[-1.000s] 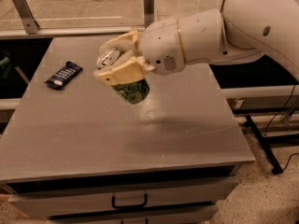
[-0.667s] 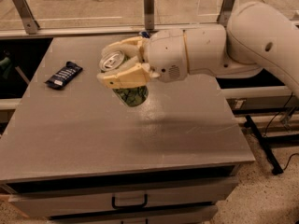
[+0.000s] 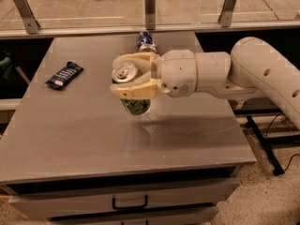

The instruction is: Place green can upright

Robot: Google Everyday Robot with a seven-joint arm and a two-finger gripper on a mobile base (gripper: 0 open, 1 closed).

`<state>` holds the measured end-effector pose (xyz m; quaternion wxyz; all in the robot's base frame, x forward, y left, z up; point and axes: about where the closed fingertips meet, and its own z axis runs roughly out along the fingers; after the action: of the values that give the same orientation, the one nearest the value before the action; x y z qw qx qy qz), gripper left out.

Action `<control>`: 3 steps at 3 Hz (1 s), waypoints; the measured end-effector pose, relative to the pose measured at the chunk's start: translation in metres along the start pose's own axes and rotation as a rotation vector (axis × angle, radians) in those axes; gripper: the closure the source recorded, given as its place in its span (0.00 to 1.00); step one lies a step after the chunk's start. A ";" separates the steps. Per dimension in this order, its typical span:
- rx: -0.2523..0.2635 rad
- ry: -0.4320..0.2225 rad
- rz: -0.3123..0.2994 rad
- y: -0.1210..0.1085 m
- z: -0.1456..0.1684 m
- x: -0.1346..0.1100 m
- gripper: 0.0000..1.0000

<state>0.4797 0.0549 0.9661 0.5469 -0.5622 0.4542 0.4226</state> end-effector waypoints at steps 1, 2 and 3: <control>0.000 -0.033 0.047 0.001 -0.005 0.022 0.83; 0.001 -0.054 0.076 0.001 -0.008 0.035 0.60; 0.000 -0.064 0.091 -0.002 -0.011 0.042 0.36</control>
Offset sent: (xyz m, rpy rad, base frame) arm 0.0144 -0.0202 -0.0500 0.0831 0.1134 0.0021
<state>0.4907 0.0421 0.9262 0.5416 -0.5270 0.4614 0.4647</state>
